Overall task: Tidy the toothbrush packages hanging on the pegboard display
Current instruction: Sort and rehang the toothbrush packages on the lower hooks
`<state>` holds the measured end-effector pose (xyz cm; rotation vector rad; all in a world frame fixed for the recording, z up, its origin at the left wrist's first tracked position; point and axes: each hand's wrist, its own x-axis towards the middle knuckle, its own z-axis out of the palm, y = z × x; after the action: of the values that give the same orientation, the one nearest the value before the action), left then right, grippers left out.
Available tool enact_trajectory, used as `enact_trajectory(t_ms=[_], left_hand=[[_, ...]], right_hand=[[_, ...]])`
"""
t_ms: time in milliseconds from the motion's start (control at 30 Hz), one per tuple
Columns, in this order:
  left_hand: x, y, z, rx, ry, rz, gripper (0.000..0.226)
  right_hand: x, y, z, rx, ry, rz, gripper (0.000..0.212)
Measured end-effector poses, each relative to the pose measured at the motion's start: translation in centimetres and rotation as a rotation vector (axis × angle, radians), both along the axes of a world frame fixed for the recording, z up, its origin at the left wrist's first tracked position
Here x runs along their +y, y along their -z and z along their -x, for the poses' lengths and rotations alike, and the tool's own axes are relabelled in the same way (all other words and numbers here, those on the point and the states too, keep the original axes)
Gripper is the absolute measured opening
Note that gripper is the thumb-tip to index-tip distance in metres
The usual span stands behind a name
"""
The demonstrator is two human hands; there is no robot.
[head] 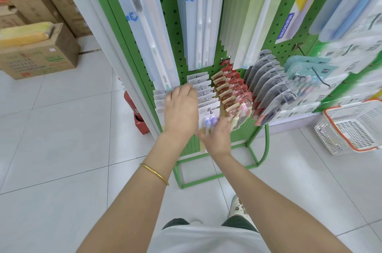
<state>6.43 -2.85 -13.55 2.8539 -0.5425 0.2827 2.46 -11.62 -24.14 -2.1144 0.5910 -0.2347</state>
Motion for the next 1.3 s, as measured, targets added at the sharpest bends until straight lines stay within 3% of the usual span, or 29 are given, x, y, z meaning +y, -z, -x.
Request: enact_trajectory(t_ms=[233,600,900,1300], left_hand=[[-0.8,-0.3,-1.8,0.076,0.049,-0.102,0.056],[-1.5,-0.3,-3.8,0.169,0.066,-0.169,0.049],[-1.4,-0.6,-3.1,0.177,0.034,-0.082,0.057],[-0.4,-0.5,-0.8,0.098,-0.078,-0.19,0.035]], right_hand=[[-1.0,-0.9,1.2,-0.019,-0.057,0.042,0.075],[-2.2,-2.7,2.2,-0.092,-0.082,0.113,0.065],[-2.0,-2.7,2.2,-0.086,-0.058,0.091,0.065],[-1.3,-2.4,2.5,-0.075,-0.043,0.077,0.067]])
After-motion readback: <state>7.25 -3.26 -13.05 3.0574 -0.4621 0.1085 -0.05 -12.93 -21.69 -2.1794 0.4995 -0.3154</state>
